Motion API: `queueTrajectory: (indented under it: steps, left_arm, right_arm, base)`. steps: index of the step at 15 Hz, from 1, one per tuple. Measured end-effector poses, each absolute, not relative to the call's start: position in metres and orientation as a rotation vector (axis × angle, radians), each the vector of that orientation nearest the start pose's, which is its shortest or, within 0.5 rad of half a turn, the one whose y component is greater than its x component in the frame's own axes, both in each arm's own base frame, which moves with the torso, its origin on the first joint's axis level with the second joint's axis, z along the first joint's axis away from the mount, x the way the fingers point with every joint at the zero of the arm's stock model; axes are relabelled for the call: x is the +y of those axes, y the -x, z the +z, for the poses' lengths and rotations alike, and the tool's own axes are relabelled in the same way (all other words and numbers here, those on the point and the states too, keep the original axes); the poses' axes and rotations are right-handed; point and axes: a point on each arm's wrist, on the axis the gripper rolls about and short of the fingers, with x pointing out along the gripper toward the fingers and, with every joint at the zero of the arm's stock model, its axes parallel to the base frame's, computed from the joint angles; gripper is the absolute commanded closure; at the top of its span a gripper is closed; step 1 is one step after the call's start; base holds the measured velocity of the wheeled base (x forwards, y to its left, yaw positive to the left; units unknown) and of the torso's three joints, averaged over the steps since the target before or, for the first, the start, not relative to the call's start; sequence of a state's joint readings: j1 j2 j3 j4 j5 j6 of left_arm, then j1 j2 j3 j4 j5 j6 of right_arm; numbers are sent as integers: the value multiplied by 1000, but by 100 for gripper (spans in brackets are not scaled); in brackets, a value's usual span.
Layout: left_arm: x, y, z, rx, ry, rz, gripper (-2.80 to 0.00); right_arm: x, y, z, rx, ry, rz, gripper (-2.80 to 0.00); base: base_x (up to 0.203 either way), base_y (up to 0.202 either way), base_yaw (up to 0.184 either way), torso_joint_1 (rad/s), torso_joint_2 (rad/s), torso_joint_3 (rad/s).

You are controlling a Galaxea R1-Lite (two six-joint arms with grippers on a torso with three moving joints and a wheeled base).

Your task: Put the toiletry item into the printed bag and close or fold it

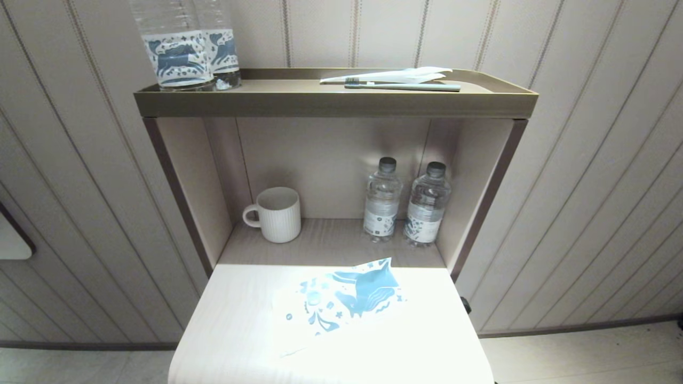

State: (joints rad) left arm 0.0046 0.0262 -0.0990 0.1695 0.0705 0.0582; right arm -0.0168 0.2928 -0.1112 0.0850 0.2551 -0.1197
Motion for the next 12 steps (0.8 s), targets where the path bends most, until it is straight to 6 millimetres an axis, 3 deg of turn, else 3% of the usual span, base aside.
queueTrajectory:
  steps: [4, 7, 12]
  left_arm:
    - [1, 30, 81, 91, -72, 66, 0]
    - [1, 30, 80, 90, -76, 67, 0]
    - [0, 27, 80, 50, -95, 13, 0]
  right_arm:
    - [2, 9, 90, 79, 111, 63, 0]
    - [0, 19, 78, 52, 75, 23, 0]
    - [0, 23, 74, 15, 30, 10, 0]
  base:
    - [0, 0, 0, 0, 0, 0]
    - [0, 0, 0, 0, 0, 0]
    - [0, 0, 0, 0, 0, 0]
